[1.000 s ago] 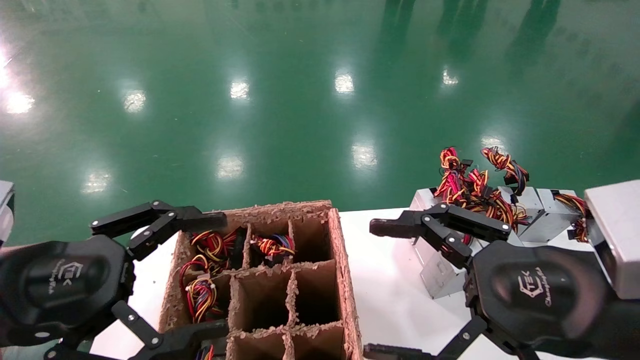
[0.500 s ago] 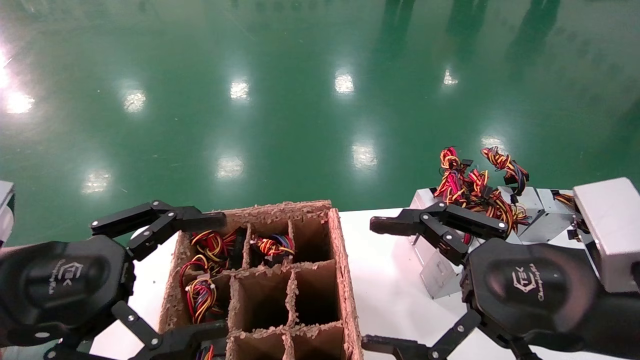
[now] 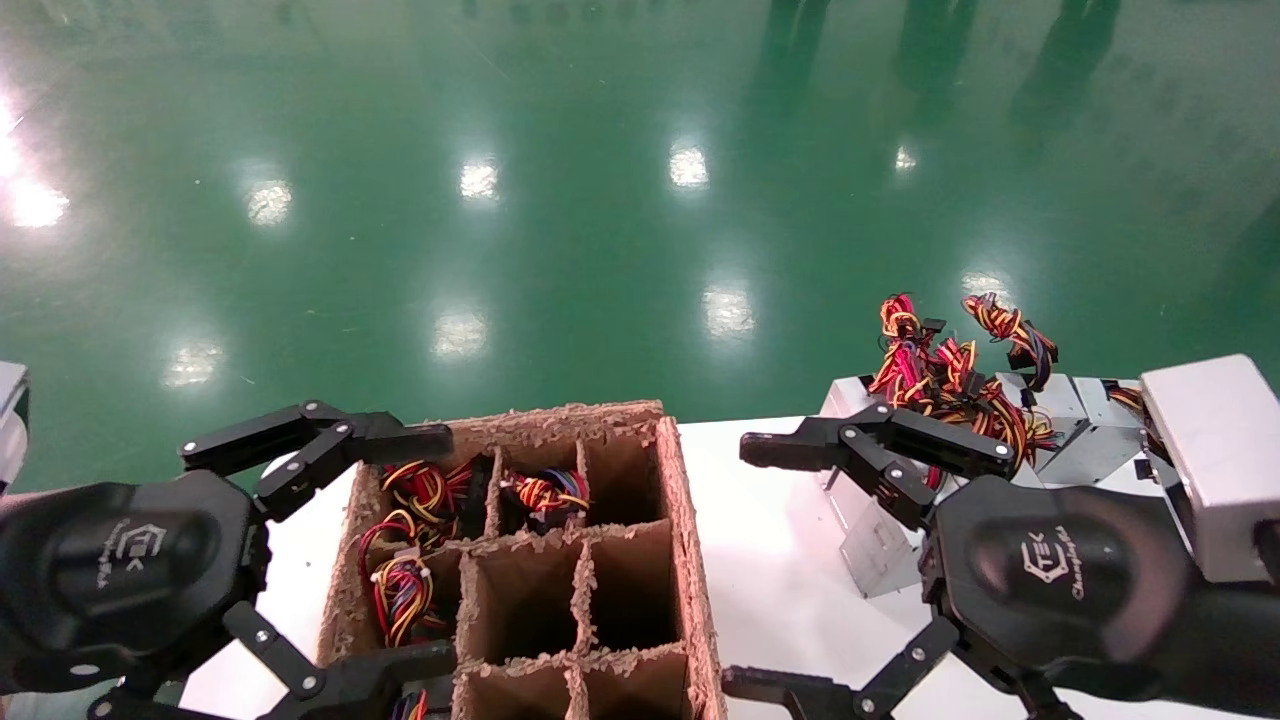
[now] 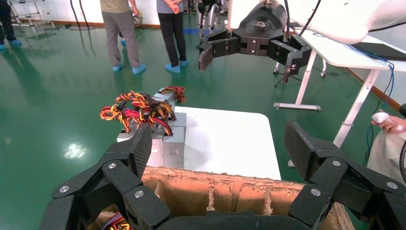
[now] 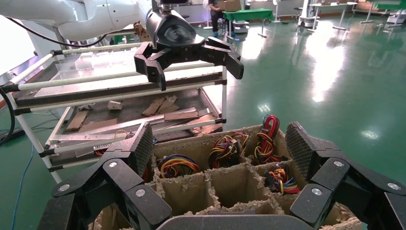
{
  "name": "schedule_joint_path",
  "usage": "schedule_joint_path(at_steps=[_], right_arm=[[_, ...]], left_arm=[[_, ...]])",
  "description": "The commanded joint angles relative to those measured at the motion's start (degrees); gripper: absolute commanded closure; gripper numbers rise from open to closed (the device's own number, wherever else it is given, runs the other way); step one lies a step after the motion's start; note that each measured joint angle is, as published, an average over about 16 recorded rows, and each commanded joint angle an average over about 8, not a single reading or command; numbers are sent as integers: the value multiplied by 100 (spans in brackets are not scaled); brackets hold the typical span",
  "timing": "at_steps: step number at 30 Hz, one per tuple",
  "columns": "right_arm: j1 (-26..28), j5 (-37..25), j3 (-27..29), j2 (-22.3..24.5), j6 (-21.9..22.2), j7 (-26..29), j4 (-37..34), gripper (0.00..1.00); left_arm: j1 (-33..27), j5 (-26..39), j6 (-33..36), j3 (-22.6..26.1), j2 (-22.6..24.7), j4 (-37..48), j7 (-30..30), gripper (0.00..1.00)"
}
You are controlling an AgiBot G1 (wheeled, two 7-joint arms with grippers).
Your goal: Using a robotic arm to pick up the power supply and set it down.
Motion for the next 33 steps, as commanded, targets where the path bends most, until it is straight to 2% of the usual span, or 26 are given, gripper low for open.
schedule_joint_path(at_steps=[1,33], right_arm=[[-1,-2,-1,0,3,0,1,0],[-1,-12,-4,0,15,8,1,0]], left_arm=[[0,0,0,0,0,0,0,0],[0,0,0,0,0,0,0,0]])
